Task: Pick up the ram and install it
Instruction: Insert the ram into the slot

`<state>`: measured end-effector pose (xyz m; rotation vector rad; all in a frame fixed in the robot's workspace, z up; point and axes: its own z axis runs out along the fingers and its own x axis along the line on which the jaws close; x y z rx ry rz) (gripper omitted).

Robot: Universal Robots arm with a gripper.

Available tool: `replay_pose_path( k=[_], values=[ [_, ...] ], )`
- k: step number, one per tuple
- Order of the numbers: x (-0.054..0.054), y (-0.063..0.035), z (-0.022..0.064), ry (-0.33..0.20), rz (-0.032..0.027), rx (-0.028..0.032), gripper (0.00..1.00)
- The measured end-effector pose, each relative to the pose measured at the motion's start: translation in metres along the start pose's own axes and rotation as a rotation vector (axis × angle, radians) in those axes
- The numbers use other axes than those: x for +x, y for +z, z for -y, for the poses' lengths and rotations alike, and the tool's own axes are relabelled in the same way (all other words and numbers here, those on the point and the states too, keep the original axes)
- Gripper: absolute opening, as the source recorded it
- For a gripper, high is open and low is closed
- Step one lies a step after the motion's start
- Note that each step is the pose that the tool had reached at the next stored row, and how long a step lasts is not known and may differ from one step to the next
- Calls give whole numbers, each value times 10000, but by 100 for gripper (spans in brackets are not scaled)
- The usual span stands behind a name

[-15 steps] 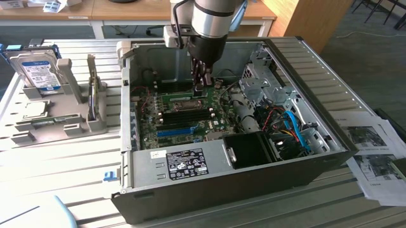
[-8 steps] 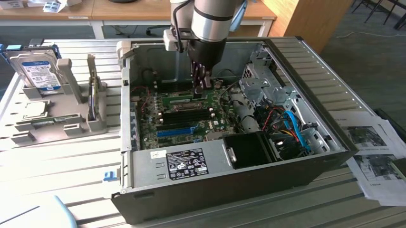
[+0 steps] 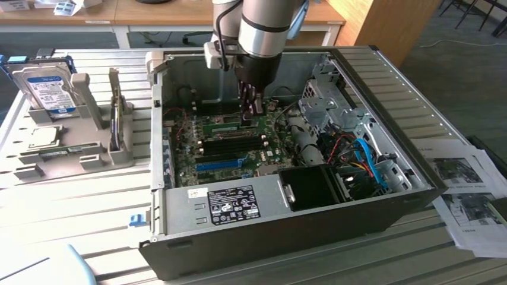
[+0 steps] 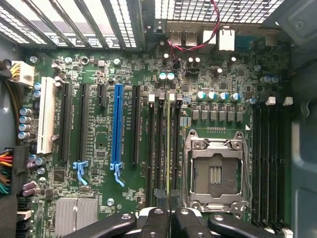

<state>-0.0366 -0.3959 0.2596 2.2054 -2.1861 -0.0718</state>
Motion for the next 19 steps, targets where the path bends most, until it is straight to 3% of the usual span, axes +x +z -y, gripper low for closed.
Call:
replay_pose_path(
  k=[10,19],
  values=[
    [1,93,6,0,0,0,11],
    [10,99,5,2,-13,0,11]
  ],
)
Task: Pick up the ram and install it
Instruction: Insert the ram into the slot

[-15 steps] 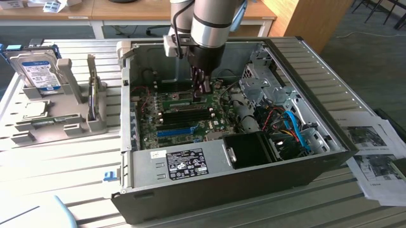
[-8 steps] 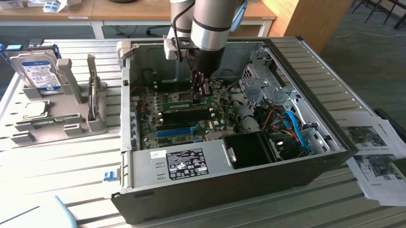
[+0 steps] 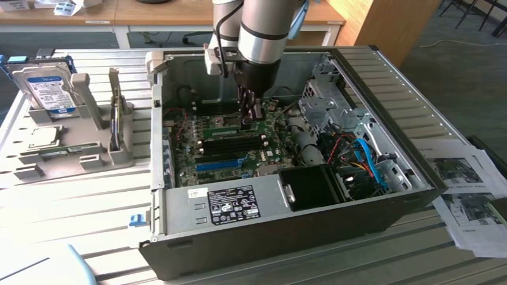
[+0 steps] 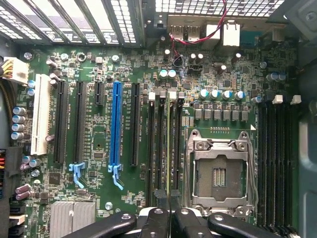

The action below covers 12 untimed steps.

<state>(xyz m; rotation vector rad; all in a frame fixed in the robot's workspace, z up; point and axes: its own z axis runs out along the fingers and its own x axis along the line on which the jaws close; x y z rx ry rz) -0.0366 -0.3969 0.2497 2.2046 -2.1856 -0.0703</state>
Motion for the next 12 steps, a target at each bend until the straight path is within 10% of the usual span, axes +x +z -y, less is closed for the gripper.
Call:
replay_pose_path(
  k=[12],
  values=[
    [49,0,0,2,-48,-1,11]
  ],
)
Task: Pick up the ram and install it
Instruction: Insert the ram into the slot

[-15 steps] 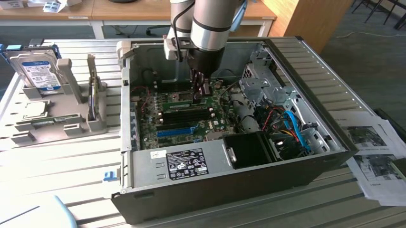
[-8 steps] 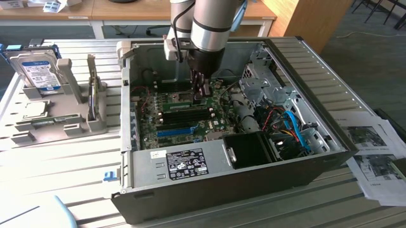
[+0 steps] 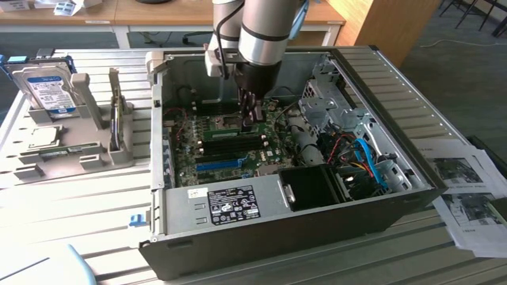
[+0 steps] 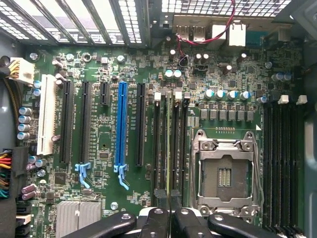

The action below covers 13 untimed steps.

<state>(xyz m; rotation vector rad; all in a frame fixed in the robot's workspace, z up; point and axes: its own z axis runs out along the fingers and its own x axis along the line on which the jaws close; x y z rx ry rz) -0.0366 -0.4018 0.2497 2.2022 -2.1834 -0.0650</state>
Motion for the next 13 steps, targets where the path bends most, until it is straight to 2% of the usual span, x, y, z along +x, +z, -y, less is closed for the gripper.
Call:
replay_pose_path(
  k=[13],
  values=[
    [45,0,0,1,-24,0,11]
  ],
)
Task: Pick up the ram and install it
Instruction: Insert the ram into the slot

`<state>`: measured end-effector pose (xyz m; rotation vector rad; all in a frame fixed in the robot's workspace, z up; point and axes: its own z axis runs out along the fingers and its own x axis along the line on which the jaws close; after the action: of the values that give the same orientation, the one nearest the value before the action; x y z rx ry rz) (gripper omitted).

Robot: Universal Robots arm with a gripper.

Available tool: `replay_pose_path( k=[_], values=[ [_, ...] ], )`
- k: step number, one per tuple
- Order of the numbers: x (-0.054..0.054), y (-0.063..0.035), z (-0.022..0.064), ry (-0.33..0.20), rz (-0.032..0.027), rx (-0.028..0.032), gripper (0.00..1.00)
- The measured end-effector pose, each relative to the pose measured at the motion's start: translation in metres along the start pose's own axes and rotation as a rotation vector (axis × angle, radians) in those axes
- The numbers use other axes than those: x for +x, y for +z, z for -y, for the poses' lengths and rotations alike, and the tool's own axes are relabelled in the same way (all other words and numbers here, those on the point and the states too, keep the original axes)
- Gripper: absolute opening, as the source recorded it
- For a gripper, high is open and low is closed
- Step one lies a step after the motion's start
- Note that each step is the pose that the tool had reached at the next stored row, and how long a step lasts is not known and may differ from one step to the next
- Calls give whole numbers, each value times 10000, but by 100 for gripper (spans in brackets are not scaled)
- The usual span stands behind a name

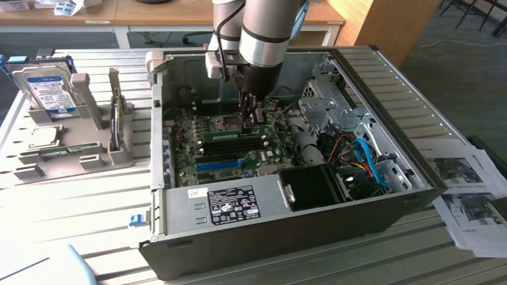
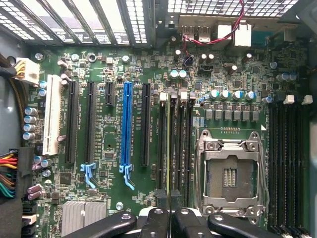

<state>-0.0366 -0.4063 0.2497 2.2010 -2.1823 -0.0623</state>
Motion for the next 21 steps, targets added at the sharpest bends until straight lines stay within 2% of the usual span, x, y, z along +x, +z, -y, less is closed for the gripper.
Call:
replay_pose_path(
  k=[9,17,21],
  values=[
    [8,1,0,0,0,-1,11],
    [8,92,6,0,0,0,11],
    [8,101,6,-1,-1,-1,11]
  ],
)
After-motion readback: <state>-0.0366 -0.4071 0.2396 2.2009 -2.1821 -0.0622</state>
